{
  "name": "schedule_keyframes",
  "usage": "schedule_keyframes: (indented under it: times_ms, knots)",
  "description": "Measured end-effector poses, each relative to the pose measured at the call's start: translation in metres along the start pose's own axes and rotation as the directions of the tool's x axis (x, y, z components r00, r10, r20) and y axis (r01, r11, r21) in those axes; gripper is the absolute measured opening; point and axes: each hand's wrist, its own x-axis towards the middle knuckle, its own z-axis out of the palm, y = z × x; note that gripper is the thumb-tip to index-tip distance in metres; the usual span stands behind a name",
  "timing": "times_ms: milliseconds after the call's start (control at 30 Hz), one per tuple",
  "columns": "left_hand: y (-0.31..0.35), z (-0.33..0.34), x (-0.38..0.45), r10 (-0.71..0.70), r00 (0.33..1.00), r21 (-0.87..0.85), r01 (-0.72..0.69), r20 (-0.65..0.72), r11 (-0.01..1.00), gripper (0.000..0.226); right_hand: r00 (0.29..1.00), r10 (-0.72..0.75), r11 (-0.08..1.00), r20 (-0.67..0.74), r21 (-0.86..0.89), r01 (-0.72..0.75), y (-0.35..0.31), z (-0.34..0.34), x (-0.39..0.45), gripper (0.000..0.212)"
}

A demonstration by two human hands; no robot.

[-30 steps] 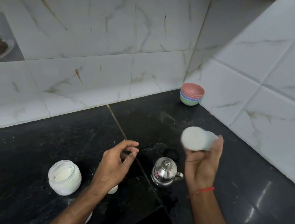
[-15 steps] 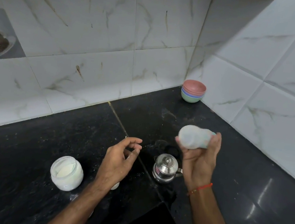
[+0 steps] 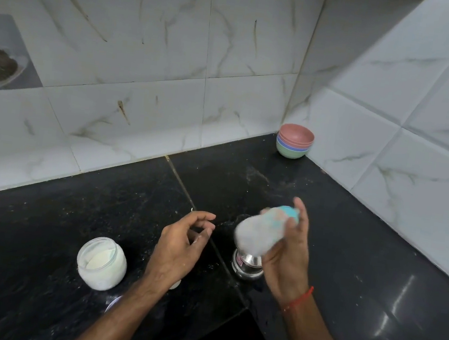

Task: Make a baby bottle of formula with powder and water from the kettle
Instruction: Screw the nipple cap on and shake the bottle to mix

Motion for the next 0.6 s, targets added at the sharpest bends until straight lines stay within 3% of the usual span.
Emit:
schedule_keyframes:
  times_ms: [67,100,133,200,267,333,400,433,500,567,600]
  knots:
    - [0.001,0.001,0.001,0.003,1.0,0.014,-0.003,0.001,1.0,0.027,0.952,0.055,0.908,0.3,-0.413,0.078,-0.002,0.001,-0.004,0.081]
    - [0.001,0.001,0.0,0.004,1.0,0.014,-0.004,0.003,1.0,0.028,0.924,0.062,0.863,0.377,-0.485,0.14,-0.003,0.003,-0.004,0.082]
    - [0.002,0.001,0.0,0.005,1.0,0.012,-0.005,0.007,1.0,0.028,0.933,0.017,0.87,0.36,-0.466,0.163,-0.006,0.006,-0.003,0.082]
    - [0.003,0.0,-0.001,0.011,1.0,0.007,-0.011,0.002,1.0,0.027,0.987,-0.142,0.952,0.074,-0.264,0.157,-0.013,0.009,0.004,0.078]
    - [0.004,0.0,-0.001,0.017,1.0,0.001,-0.017,-0.012,1.0,0.027,0.955,-0.152,0.98,-0.255,0.088,0.18,-0.017,0.0,0.016,0.064]
    - [0.003,-0.002,-0.002,0.02,1.0,0.002,-0.02,-0.017,1.0,0.027,0.932,-0.061,0.878,-0.358,0.424,0.221,-0.02,-0.012,0.028,0.062]
    - [0.003,-0.003,-0.003,0.018,1.0,0.0,-0.018,-0.017,1.0,0.027,0.946,-0.018,0.852,-0.323,0.491,0.184,-0.015,-0.016,0.028,0.05]
    - [0.003,-0.003,-0.003,0.015,1.0,-0.002,-0.015,-0.014,1.0,0.026,0.963,-0.018,0.908,-0.268,0.4,0.128,-0.011,-0.013,0.024,0.047]
    - [0.005,-0.001,-0.002,0.017,1.0,0.01,-0.017,-0.003,1.0,0.027,0.998,-0.037,0.999,-0.041,0.027,0.038,-0.009,-0.008,0.014,0.059]
    - [0.006,-0.001,-0.001,0.017,1.0,0.03,-0.017,0.005,0.999,0.028,0.967,0.029,0.939,0.252,-0.339,0.06,-0.014,-0.003,0.007,0.078]
    - [0.006,-0.001,0.0,0.014,1.0,0.035,-0.014,0.003,0.999,0.028,0.948,0.04,0.907,0.314,-0.409,0.097,-0.016,-0.003,0.006,0.081]
